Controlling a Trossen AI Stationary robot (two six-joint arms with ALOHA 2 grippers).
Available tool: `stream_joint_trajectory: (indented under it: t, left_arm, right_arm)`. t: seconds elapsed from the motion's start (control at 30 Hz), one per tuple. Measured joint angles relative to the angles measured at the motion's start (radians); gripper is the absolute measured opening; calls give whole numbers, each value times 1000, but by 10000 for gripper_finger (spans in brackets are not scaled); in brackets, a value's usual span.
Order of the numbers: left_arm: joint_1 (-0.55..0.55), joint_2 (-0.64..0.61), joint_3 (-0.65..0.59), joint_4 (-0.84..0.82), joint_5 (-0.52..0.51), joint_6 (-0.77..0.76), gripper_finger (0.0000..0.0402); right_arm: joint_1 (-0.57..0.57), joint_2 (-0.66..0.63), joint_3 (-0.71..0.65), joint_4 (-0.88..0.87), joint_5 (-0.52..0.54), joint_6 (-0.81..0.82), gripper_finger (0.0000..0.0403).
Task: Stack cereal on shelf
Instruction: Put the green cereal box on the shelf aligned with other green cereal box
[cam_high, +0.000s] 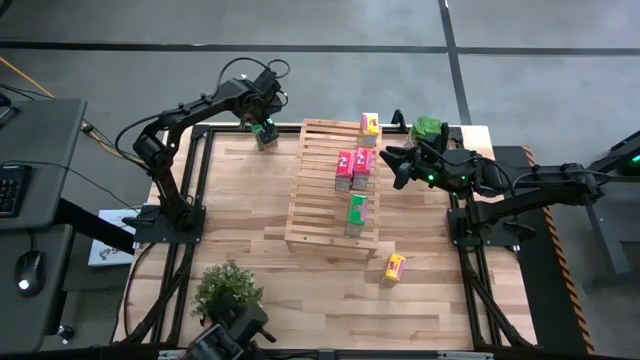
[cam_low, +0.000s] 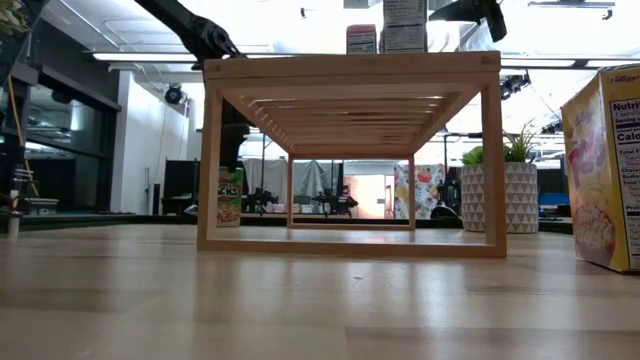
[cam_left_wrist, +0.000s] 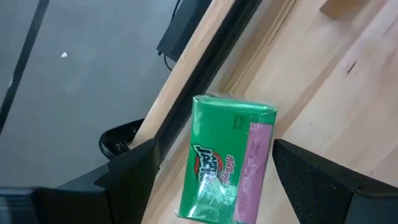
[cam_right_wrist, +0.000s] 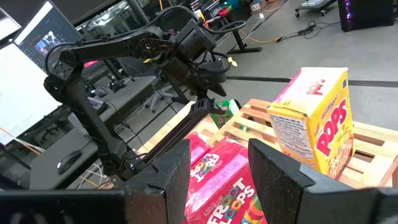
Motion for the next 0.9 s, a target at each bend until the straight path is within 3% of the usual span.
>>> stream_joint_trajectory:
  t: [0.9]
  left_arm:
    - [-76, 67, -1, 1, -193, -57, 305]
  right_arm:
    - [0, 0, 0, -7, 1, 2, 154]
